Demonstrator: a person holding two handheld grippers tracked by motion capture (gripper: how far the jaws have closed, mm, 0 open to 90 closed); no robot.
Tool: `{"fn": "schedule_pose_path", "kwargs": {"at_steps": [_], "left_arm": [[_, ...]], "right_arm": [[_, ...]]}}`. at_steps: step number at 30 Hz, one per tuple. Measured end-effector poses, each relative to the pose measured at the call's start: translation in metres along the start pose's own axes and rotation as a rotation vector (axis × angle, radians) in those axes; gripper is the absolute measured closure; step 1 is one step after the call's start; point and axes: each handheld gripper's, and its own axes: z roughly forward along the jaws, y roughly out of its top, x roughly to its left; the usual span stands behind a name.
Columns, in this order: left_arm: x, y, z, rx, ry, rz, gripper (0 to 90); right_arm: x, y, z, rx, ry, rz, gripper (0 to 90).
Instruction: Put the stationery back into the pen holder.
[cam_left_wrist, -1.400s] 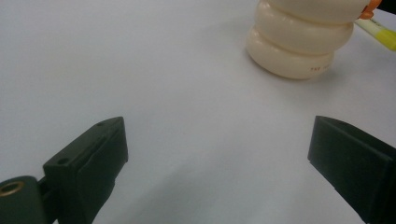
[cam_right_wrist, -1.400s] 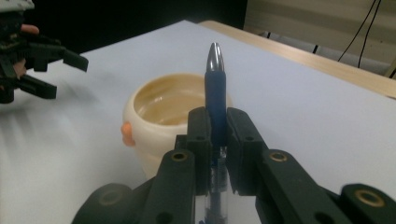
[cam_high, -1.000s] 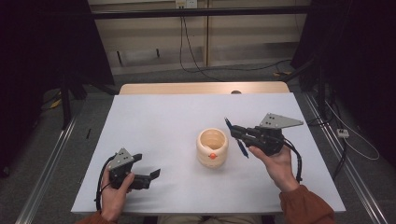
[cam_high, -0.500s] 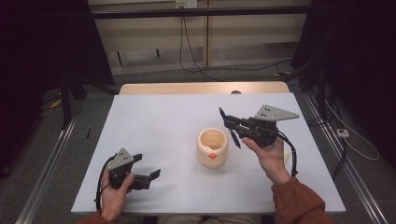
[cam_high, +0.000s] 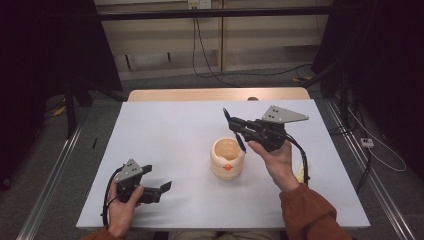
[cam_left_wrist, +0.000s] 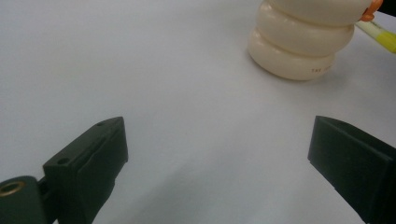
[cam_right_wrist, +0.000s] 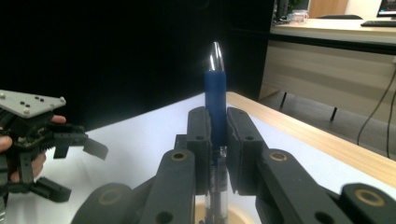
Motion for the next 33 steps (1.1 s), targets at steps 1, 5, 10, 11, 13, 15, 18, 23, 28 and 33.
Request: {"fn": "schedule_pose_path", "kwargs": {"at_steps": [1,5,10,11,13,15,18,23,28,33], "left_arm": [[0.0,0.0,0.0,-0.001,0.0,-0.001,4.9],[0.0,0.0,0.0,-0.006,0.0,-0.004,4.9],[0.0,0.0,-0.001,-0.007,-0.002,-0.004,4.9],[0.0,0.0,-0.001,-0.007,-0.002,-0.003,4.9],[0.0,0.0,-0.001,-0.007,-0.002,-0.003,4.9],[0.0,0.0,-0.001,-0.008,-0.004,0.001,4.9],[-0.001,0.001,-0.001,-0.01,-0.004,0.004,4.9],[0.0,0.0,-0.001,-0.006,-0.005,0.002,4.9],[-0.001,0.0,0.0,-0.006,-0.006,0.0,4.9],[-0.001,0.0,0.0,-0.006,-0.006,-0.001,4.9]], "right_arm": [[0.001,0.001,0.003,-0.006,0.003,0.0,80.6],[0.003,0.002,0.013,-0.01,0.012,0.001,80.6],[0.003,-0.004,0.026,0.002,0.015,0.013,80.6],[0.002,-0.006,0.028,0.006,0.015,0.012,80.6],[0.001,-0.008,0.03,0.014,0.016,0.015,80.5],[-0.001,-0.01,0.031,0.017,0.007,0.02,80.6],[-0.005,-0.014,0.034,0.029,-0.002,0.029,80.6],[-0.007,-0.026,0.04,0.045,0.003,0.036,80.5],[-0.007,-0.039,0.04,0.062,0.005,0.038,80.4],[-0.008,-0.046,0.041,0.078,0.015,0.043,80.4]]}}
